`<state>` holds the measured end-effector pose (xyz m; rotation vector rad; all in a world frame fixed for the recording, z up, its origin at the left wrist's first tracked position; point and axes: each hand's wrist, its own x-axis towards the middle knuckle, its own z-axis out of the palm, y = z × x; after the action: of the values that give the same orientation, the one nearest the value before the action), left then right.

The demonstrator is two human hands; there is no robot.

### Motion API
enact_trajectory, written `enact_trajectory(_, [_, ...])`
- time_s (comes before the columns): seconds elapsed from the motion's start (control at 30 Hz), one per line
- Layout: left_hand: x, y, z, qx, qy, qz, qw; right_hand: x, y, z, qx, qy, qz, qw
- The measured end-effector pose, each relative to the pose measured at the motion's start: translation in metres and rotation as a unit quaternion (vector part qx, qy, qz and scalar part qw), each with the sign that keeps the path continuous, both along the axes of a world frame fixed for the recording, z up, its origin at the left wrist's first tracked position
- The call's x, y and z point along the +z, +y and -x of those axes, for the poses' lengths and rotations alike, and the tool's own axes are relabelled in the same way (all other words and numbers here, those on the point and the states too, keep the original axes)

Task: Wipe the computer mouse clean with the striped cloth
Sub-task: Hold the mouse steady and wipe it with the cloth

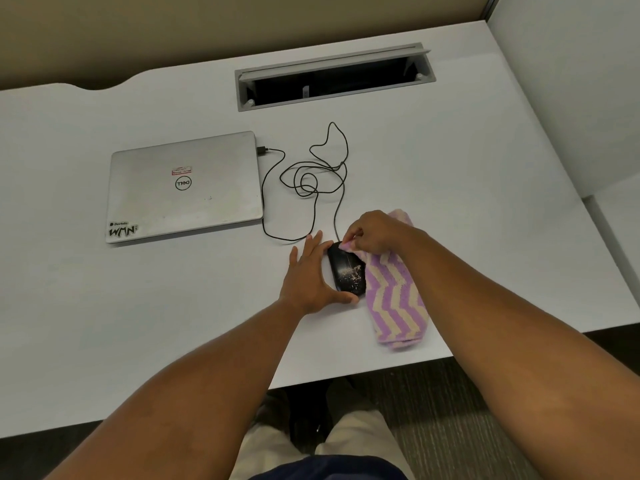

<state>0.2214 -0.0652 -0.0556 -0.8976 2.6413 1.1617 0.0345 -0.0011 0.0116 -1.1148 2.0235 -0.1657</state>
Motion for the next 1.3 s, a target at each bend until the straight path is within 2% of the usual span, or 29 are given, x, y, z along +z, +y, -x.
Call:
enact_trajectory(0.1, [-0.001,0.000,0.000,0.000,0.001,0.000,1.000,0.007,0.001,0.004,0.052,-0.042,-0.040,0.997])
enact_trajectory(0.17, [-0.001,0.000,0.000,0.000,0.001,0.000,1.000,0.008,0.002,0.009,0.034,-0.048,-0.030,0.998])
enact_trajectory(0.3, [-0.001,-0.001,0.000,-0.002,-0.001,0.003,1.000,-0.001,0.002,0.004,-0.010,0.006,0.026,1.000])
enact_trajectory(0.4, [0.000,0.000,0.000,-0.003,-0.002,0.004,1.000,-0.006,0.007,0.000,-0.011,-0.015,0.028,0.999])
enact_trajectory(0.53, [0.001,0.000,0.000,-0.004,-0.004,0.005,1.000,0.003,0.015,0.005,0.014,-0.072,-0.029,0.997])
enact_trajectory(0.63, [0.002,0.000,0.000,-0.004,-0.006,0.002,1.000,0.012,0.018,0.009,0.048,-0.078,-0.065,0.994])
enact_trajectory(0.87, [0.003,0.000,0.000,-0.003,-0.006,0.006,1.000,0.007,0.023,0.011,-0.009,-0.022,0.013,1.000])
enact_trajectory(0.93, [0.002,0.001,0.000,-0.001,-0.004,0.005,1.000,0.000,0.025,0.007,-0.014,-0.035,0.012,0.999])
enact_trajectory(1.13, [0.001,0.000,0.000,-0.002,-0.007,0.006,1.000,0.006,0.030,0.011,0.038,-0.087,-0.076,0.993])
enact_trajectory(1.3, [0.001,0.001,0.000,-0.001,-0.006,0.006,1.000,0.004,0.031,0.013,-0.021,-0.075,0.003,0.997])
